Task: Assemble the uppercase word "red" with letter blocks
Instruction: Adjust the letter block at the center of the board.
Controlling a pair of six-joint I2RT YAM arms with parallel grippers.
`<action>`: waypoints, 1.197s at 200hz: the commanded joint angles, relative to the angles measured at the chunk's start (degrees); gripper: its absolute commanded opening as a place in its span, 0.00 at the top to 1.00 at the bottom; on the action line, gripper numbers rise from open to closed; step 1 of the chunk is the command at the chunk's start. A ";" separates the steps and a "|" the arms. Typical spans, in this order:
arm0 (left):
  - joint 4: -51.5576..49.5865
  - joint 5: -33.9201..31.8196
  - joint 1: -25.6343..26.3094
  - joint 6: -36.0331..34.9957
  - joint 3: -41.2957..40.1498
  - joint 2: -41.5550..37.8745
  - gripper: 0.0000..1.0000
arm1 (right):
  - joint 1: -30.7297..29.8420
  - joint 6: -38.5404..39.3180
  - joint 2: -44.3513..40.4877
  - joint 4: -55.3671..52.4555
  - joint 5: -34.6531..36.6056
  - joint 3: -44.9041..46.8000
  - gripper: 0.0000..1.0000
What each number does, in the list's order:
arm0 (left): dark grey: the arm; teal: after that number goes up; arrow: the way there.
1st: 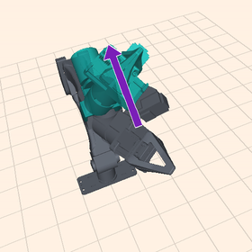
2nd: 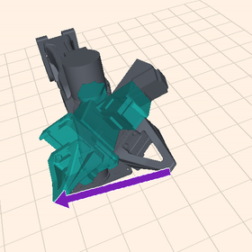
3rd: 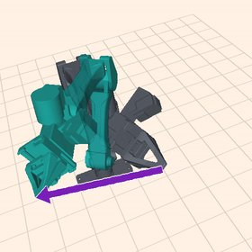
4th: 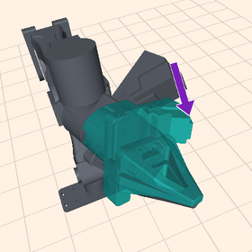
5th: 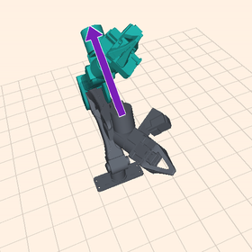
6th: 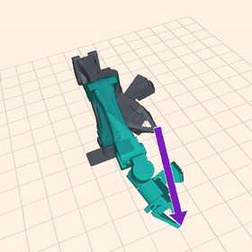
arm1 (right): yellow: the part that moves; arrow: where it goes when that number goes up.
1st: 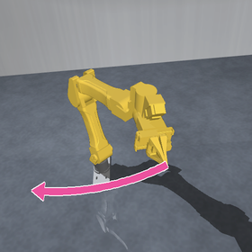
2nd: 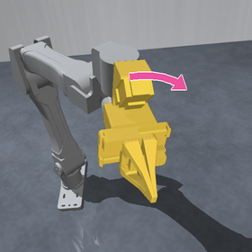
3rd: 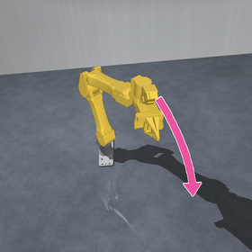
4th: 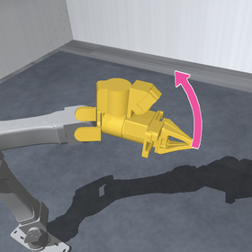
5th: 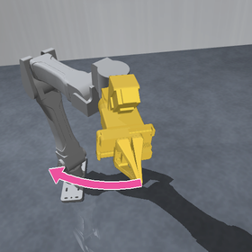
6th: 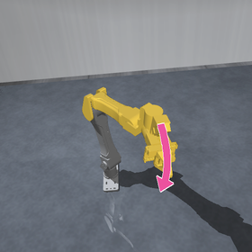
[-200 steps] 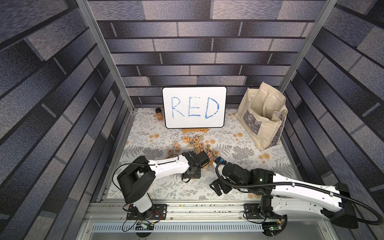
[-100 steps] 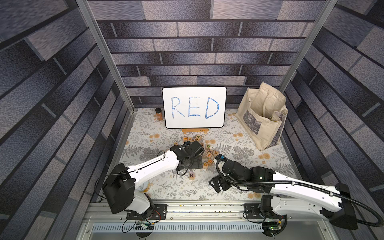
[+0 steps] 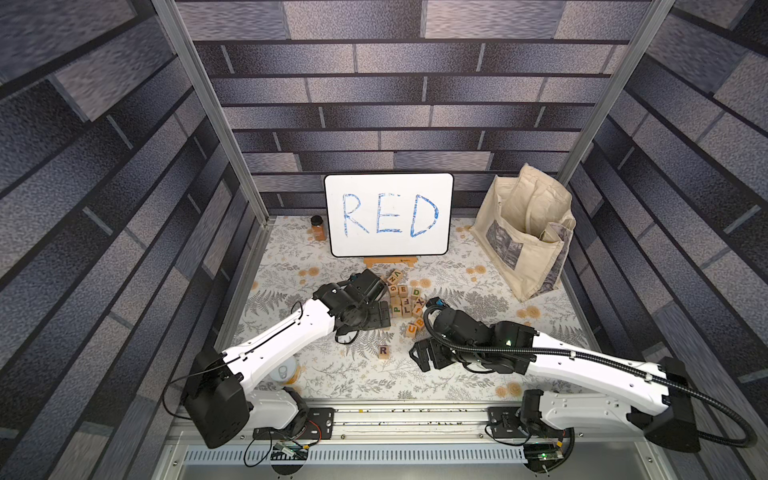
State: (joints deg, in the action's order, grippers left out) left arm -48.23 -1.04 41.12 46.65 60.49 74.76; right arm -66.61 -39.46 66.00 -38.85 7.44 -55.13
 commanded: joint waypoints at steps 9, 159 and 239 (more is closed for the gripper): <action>-2.46 3.05 -2.38 -2.49 -0.56 -3.77 0.00 | 0.82 -2.37 3.47 -2.32 1.61 -5.33 0.00; 0.75 12.26 -5.87 -7.27 -7.80 -14.37 0.00 | 13.16 1.26 12.86 -13.86 -1.72 -14.91 0.00; 8.52 16.66 -5.03 -13.88 -9.26 -13.85 0.00 | 18.81 14.16 18.11 -17.31 -1.73 -13.98 0.00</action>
State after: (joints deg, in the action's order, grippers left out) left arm -43.27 13.08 35.70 36.32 51.99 60.80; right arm -49.34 -30.44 82.70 -53.45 5.91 -68.53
